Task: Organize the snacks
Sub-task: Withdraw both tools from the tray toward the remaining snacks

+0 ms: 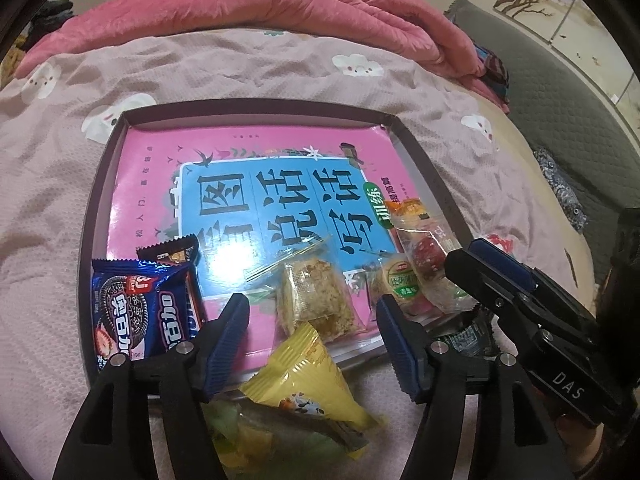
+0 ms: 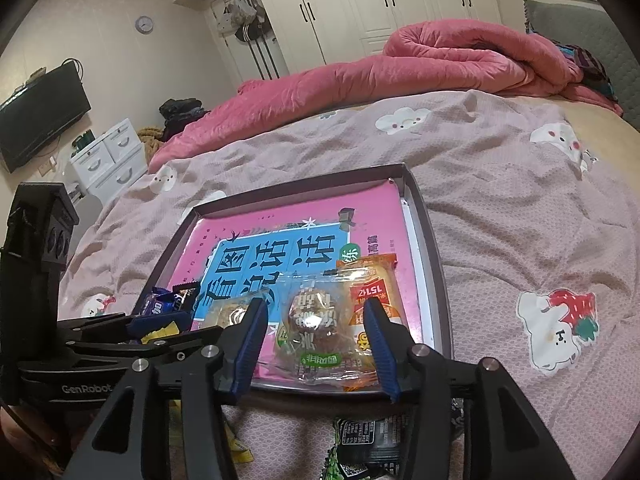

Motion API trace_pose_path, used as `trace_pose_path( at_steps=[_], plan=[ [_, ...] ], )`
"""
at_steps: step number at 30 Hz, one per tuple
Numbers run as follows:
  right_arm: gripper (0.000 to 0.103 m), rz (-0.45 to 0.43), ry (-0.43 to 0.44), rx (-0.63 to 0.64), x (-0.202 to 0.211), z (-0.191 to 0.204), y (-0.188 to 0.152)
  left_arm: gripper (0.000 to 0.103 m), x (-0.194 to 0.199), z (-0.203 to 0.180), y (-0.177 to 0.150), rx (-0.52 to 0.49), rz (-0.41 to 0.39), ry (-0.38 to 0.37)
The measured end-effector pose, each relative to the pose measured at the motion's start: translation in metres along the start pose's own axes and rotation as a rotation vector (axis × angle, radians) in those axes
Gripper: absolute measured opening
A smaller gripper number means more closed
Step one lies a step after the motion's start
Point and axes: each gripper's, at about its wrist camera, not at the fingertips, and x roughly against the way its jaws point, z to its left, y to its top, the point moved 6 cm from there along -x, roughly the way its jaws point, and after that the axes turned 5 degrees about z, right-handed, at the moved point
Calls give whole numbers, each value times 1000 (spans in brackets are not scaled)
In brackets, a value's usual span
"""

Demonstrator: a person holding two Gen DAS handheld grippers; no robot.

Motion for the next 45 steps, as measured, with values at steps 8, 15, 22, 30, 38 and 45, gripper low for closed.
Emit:
trace_pose_path(
  at_steps=[8,15,22,30,38,45],
  plan=[
    [52,-11,-4,-5,4,-2,1,74,11,2,3,8,-22,7],
    [54,-27,-7,-14,10,-6,4,75,25,8,8,23,-50,6],
    [55,-50,-19,-36,20,-15,9,76,38,12,11,35,-80,13],
    [58,-82,-29,-82,35,-30,14,77,50,17,12,46,-105,23],
    [58,-108,-38,-116,50,-43,19,77,65,27,13,66,-133,31],
    [62,-123,-45,-136,61,-48,18,77,77,35,12,79,-151,39]
  ],
)
